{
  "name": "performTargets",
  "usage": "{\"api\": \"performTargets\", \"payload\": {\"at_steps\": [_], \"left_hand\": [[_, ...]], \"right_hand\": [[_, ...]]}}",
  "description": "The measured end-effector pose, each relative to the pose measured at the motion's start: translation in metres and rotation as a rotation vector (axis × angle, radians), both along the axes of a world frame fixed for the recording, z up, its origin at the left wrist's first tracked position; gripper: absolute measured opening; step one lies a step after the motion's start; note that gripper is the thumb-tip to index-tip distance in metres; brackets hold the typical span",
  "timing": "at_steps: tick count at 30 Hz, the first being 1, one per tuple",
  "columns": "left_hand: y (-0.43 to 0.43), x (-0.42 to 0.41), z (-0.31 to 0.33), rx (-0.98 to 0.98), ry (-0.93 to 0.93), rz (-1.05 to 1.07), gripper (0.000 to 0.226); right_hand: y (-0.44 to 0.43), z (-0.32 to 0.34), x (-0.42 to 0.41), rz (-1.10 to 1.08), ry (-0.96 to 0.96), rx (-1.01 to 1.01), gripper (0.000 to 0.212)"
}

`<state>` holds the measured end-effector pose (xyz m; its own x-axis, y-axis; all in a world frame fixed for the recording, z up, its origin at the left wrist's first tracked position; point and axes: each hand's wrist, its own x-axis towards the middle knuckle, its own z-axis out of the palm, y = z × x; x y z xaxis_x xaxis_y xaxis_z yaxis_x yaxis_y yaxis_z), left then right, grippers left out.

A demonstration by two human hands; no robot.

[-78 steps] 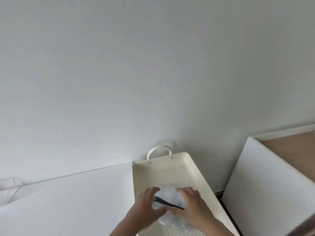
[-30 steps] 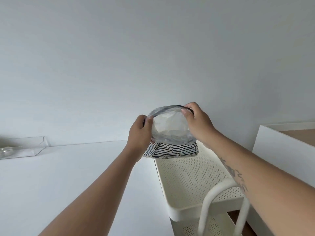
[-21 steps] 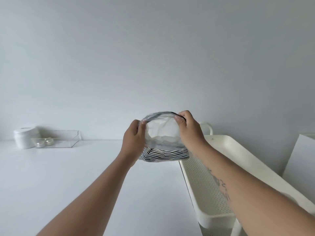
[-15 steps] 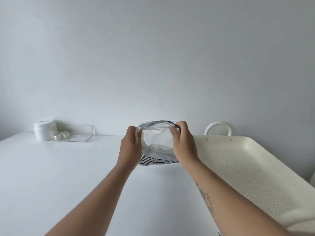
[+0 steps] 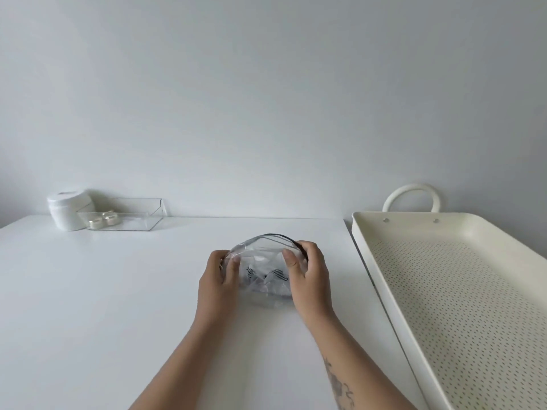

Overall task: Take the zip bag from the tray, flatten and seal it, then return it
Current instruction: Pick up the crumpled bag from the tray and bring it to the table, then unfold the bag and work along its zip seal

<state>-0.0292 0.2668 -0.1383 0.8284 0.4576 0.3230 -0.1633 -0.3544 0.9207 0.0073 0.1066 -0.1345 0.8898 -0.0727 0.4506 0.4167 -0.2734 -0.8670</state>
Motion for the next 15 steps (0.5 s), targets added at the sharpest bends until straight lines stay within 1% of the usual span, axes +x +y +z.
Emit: {"api": "performTargets", "payload": {"at_steps": [2,3,6,8,11,13,15], "left_hand": [[0.005,-0.004,0.000,-0.097,0.006,-0.021,0.016],[0.008,-0.006,0.001,-0.166,0.025,-0.080,0.021],[0.018,-0.009,0.007,-0.492,0.077,-0.406,0.035],[0.024,-0.007,0.011,-0.608,0.079,-0.548,0.049],[0.024,-0.003,0.013,-0.729,0.071,-0.590,0.060],[0.022,-0.001,0.011,-0.762,0.042,-0.589,0.058],[0.022,-0.001,0.009,-0.767,0.014,-0.571,0.053]], "right_hand": [[-0.004,0.001,0.003,0.094,0.049,0.074,0.013],[-0.006,0.002,0.004,0.126,0.069,0.094,0.012],[-0.009,0.006,0.008,0.181,0.087,0.113,0.016],[-0.007,0.007,0.010,0.215,0.115,0.136,0.020],[-0.006,0.005,0.015,0.293,0.270,0.179,0.028],[-0.006,0.004,0.018,0.355,0.326,0.193,0.033],[-0.008,0.004,0.019,0.411,0.325,0.197,0.036]]}}
